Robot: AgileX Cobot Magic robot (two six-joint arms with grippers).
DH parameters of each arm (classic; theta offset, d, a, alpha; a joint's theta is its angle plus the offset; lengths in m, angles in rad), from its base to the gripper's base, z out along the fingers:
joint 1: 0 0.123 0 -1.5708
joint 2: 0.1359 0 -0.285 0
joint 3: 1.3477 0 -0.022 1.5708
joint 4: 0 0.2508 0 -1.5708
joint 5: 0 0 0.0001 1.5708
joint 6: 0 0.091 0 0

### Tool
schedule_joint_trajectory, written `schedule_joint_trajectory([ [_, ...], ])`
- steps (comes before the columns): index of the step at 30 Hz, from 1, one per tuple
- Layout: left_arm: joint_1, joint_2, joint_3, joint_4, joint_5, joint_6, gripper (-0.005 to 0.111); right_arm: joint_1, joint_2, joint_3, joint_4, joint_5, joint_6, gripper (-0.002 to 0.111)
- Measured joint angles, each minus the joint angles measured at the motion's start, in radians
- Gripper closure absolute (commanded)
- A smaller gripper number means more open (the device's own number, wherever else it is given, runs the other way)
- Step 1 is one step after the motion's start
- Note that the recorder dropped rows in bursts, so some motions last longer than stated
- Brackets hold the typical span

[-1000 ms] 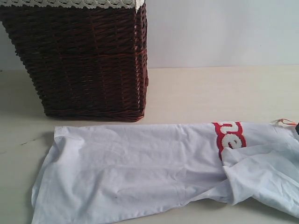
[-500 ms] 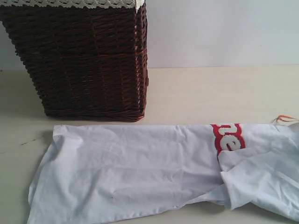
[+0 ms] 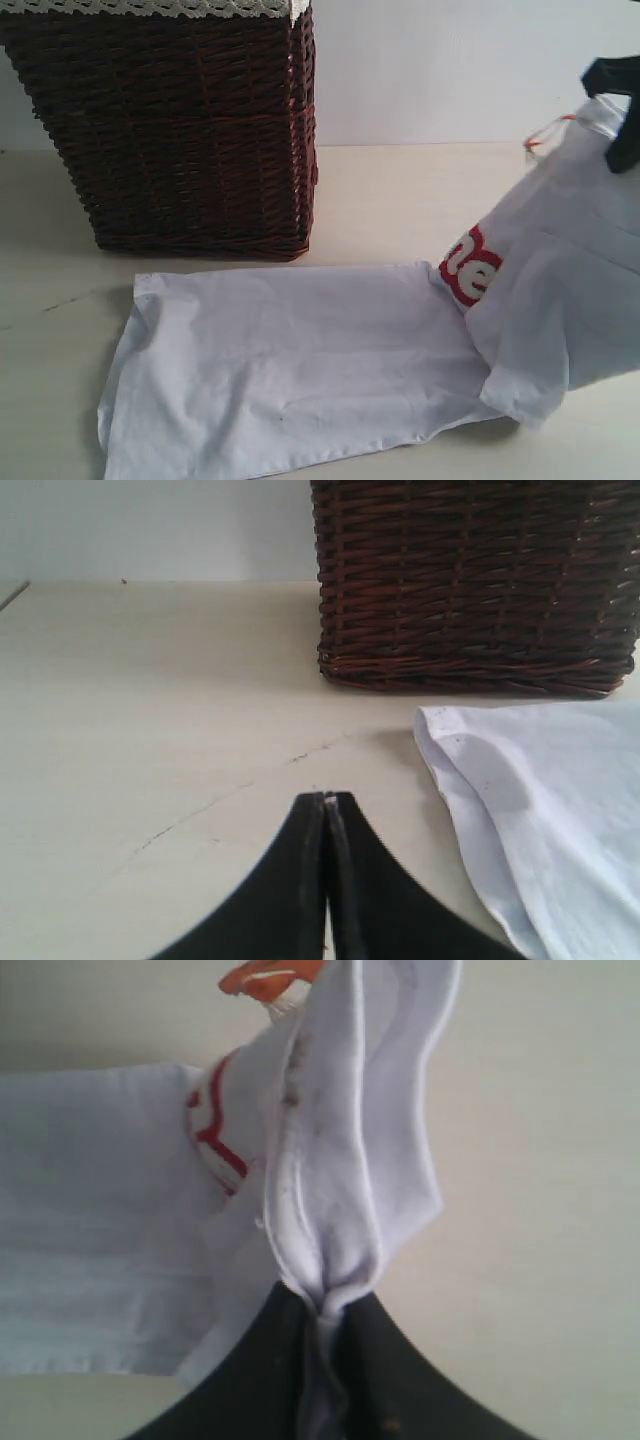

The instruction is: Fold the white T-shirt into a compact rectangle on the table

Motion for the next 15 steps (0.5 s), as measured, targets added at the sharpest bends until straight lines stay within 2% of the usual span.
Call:
schedule_joint_trajectory([
  [7,0.000,0.000,0.000,0.000,0.000,0.000,0.107,0.310,0.012,-0.071,0.132,-0.014,0.095,0.108],
  [15,0.000,0.000,0.000,0.000,0.000,0.000,0.107,0.630,0.129,-0.070,0.269,-0.200,0.109,0.108],
])
